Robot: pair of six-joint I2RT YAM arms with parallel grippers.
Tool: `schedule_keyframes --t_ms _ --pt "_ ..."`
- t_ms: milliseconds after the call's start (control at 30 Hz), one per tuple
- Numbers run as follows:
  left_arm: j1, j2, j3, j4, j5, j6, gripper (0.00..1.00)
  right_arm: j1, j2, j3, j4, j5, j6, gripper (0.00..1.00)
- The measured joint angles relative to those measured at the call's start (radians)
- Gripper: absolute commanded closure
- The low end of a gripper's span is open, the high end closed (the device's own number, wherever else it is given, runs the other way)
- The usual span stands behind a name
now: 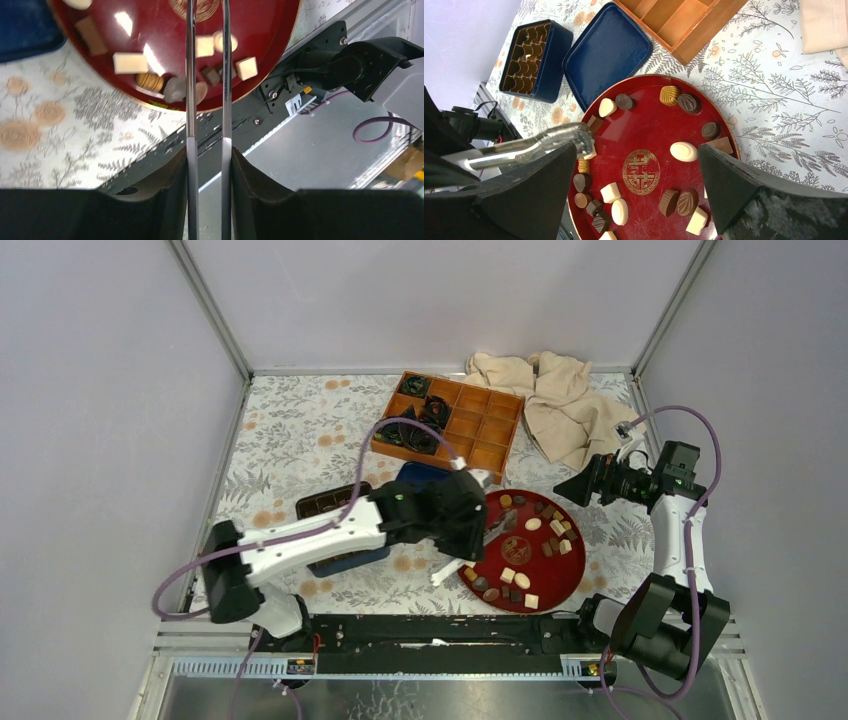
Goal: Pack the chocolate
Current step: Pick up the fake chocolate from the plate.
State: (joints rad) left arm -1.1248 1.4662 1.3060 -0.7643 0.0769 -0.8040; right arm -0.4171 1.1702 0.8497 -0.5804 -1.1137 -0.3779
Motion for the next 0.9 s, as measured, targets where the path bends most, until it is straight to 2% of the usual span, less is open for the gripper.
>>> schedule_keyframes --t_ms 200,333,667,900 --pt "-0.045 0.203 0.191 0.008 -0.021 0.095 0.62 0.0 0.0 0.0 0.006 0.005 0.0 0.0" --pt "-0.051 0.301 0.255 0.001 -0.024 0.177 0.61 0.0 0.0 0.0 0.008 0.005 0.001 0.0" --pt "-0.051 0.461 0.414 -0.104 -0.067 0.351 0.58 0.0 0.0 0.0 0.01 0.006 0.001 0.0" --pt "-0.051 0.566 0.55 -0.181 -0.123 0.423 0.57 0.0 0.0 0.0 0.01 0.006 0.001 0.0"
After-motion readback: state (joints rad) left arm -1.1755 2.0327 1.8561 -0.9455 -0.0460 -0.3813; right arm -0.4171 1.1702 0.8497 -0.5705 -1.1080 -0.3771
